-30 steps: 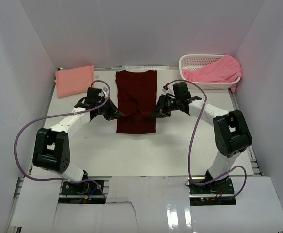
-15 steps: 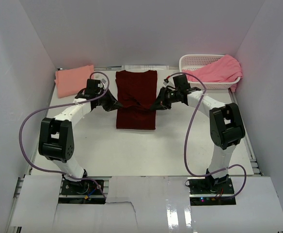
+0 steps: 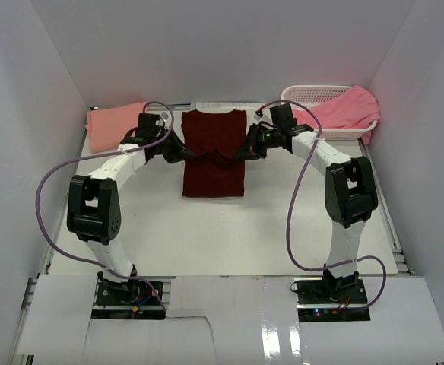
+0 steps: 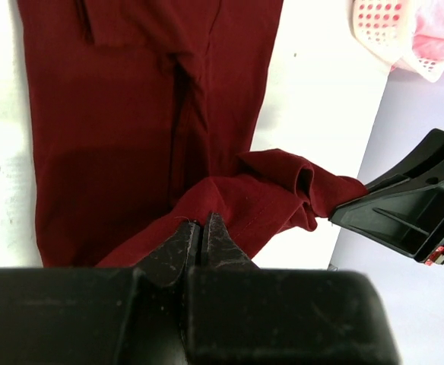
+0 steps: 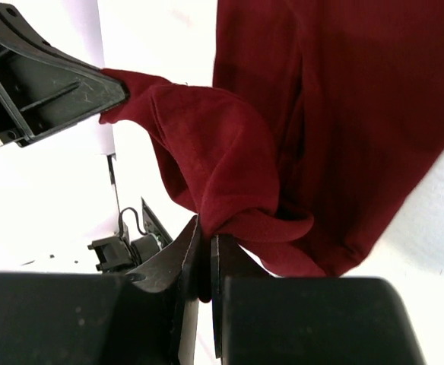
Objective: Fold and stack the t-shirts
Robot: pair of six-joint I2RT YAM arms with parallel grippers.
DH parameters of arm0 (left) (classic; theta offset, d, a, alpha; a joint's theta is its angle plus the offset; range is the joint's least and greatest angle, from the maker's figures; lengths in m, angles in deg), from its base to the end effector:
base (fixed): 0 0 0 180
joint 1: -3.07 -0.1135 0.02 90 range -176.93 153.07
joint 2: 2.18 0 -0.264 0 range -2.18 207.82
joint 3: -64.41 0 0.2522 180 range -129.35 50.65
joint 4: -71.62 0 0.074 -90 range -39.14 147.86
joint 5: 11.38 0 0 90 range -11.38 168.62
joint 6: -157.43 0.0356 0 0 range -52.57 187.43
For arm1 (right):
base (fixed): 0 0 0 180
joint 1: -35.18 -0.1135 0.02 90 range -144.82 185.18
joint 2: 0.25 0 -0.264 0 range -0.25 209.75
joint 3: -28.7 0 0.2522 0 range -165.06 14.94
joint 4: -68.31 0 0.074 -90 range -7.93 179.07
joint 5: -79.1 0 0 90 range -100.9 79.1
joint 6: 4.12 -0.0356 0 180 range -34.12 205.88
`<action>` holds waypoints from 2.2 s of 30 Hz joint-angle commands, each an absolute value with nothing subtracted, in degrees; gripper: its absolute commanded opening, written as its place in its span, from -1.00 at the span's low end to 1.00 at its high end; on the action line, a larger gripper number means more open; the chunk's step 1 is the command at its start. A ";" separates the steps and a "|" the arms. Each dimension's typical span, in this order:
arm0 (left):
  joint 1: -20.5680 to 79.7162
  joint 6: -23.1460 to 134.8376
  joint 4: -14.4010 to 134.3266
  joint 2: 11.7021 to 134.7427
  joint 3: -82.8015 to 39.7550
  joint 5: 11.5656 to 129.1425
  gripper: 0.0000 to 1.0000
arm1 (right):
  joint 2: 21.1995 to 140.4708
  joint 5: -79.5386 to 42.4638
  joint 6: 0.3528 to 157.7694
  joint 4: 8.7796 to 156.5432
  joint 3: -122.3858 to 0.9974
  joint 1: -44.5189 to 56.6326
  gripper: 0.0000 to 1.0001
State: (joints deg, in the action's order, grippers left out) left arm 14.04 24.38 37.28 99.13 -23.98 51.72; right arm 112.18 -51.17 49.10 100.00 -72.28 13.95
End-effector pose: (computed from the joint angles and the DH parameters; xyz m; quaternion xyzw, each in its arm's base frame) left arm 0.3792 -0.0899 0.2383 -0.1688 0.8939 -0.3539 0.2174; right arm 0.4034 0.1814 0.2383 -0.0191 0.8721 0.4573 0.1734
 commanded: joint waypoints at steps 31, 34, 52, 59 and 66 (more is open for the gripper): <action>12.48 25.85 38.08 113.92 -39.53 52.86 -1.00 | 131.06 -53.53 51.07 105.44 -95.09 18.22 -0.85; 12.39 25.85 38.35 115.41 -40.49 52.86 -1.00 | 132.64 -53.61 50.98 105.44 -96.85 18.31 -0.85; 12.04 26.12 42.12 120.77 -44.98 52.42 -1.00 | 138.88 -54.84 48.52 100.53 -103.10 19.36 -0.85; 11.78 25.85 42.83 121.57 -45.59 51.72 -1.00 | 139.50 -55.81 46.85 97.36 -103.45 19.72 -0.85; 11.60 25.50 43.18 120.95 -45.86 51.81 -1.00 | 139.68 -57.12 45.36 93.59 -103.80 19.80 -0.85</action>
